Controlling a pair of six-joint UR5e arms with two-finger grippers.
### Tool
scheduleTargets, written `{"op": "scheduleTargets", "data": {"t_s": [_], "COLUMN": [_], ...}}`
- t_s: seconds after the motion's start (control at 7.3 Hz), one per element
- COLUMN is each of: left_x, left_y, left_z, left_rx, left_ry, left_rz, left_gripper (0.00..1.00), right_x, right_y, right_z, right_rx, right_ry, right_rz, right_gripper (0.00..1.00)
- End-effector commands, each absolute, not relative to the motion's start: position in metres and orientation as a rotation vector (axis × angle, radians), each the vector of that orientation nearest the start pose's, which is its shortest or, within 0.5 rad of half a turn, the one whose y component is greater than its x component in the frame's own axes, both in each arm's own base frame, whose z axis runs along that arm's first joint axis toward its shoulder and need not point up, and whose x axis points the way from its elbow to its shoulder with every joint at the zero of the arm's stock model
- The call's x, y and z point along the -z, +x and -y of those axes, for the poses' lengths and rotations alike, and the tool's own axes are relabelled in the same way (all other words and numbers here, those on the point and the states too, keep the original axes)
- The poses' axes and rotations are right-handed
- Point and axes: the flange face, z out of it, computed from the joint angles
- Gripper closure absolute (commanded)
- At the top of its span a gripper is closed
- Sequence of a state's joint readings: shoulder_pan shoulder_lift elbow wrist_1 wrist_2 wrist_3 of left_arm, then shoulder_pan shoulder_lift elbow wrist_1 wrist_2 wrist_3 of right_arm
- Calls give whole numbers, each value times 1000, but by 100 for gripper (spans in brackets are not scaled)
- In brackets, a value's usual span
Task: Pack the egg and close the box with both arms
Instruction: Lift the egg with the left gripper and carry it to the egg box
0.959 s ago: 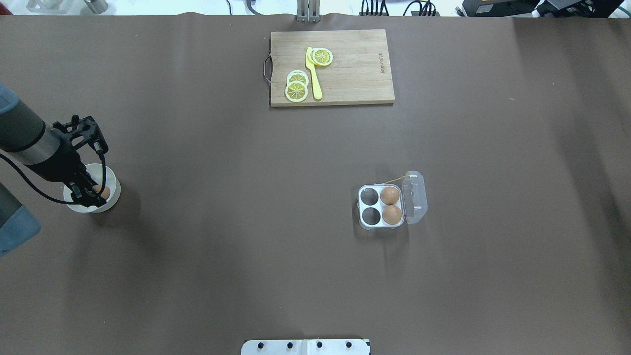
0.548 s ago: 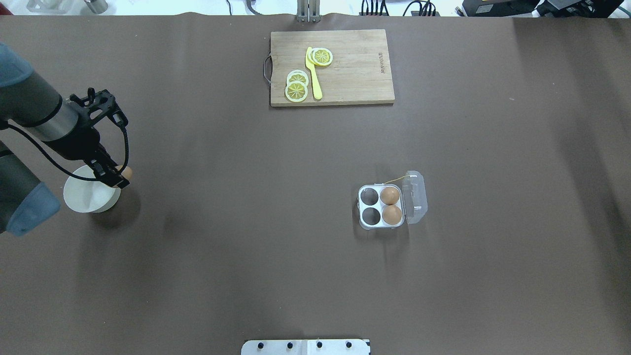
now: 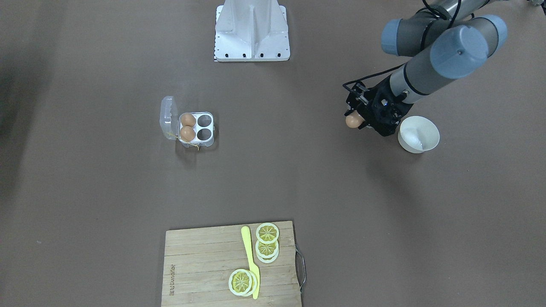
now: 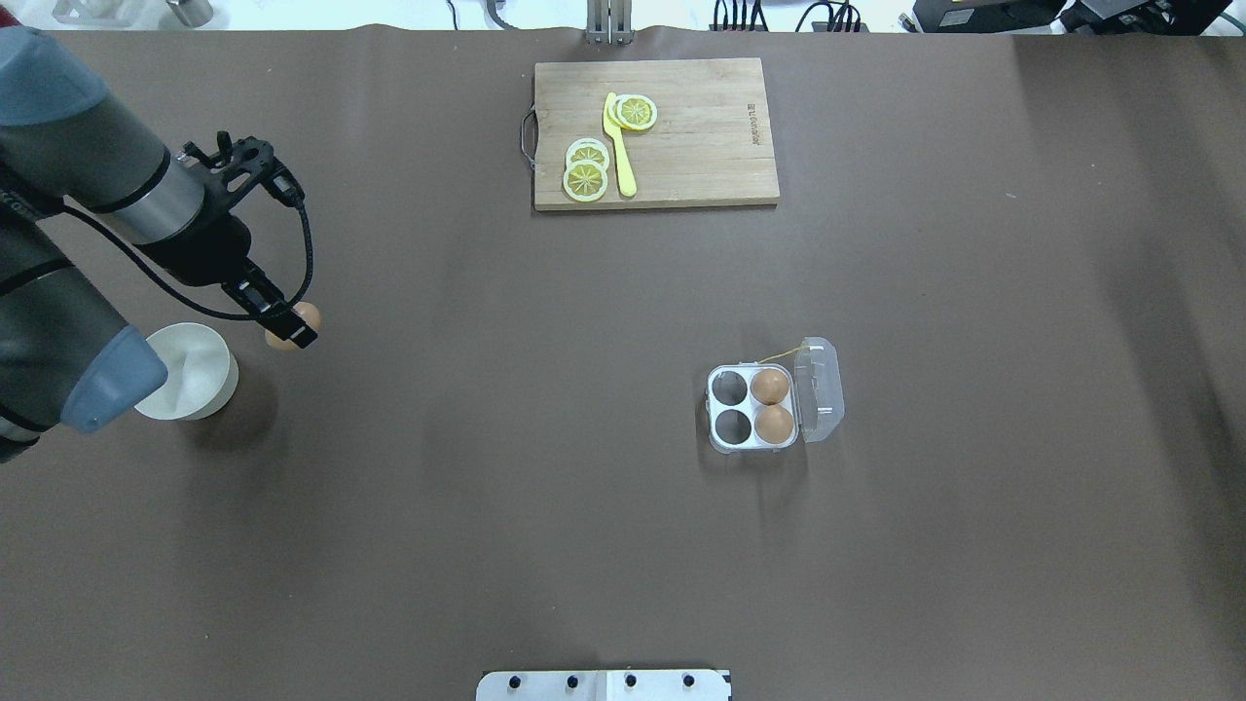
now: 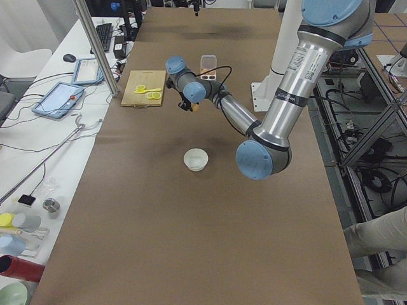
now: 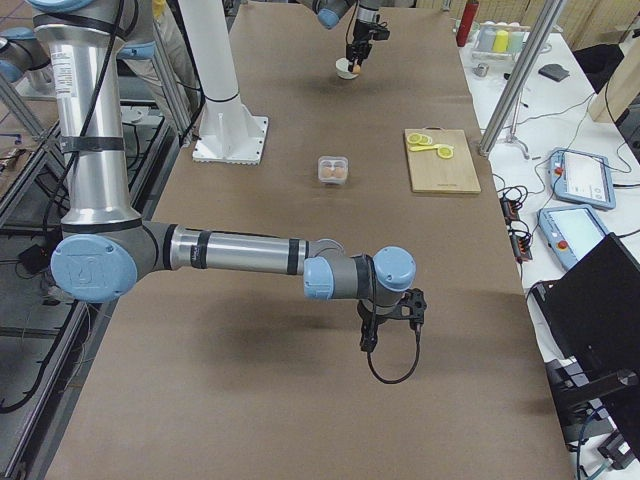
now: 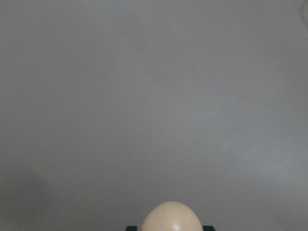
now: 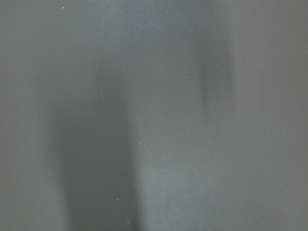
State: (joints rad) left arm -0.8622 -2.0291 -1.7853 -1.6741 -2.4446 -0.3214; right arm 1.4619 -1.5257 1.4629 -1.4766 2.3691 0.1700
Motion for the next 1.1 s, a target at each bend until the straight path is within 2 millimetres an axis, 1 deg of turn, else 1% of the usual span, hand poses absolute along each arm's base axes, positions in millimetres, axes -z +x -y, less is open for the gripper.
{"op": "scheduleTargets", "data": {"t_s": [0.0,0.14,0.27,0.41,0.55,0.69,0.82,0.96], "left_x": [-213,-198,-193,-187,-174,-149,-127,-114], "left_y": [406,425,447,479,515,545,566,580], "left_z": [486,490,494,491,481,463,448,442], "left_rx": [-655,-639,-609,-568,-541,-507,-483,-450], "left_ry": [185,181,187,226,248,262,288,308], "left_rz": [-1149,-1172,-1207,-1215,-1220,-1227,-1245,-1271], "left_gripper": [62,62,62,62,62,62,62,62], "right_x": [-678,-680,-680,-682,-683,-689,-692,-691], "right_y": [6,6,7,7,7,7,7,7], "right_z": [516,516,515,514,513,512,511,511], "right_rx": [-46,-47,-47,-47,-48,-52,-53,-54], "right_ry": [-82,-85,-83,-86,-89,-100,-104,-104], "right_rz": [795,791,788,786,785,784,783,785], "right_gripper": [0,0,0,0,0,0,0,0]}}
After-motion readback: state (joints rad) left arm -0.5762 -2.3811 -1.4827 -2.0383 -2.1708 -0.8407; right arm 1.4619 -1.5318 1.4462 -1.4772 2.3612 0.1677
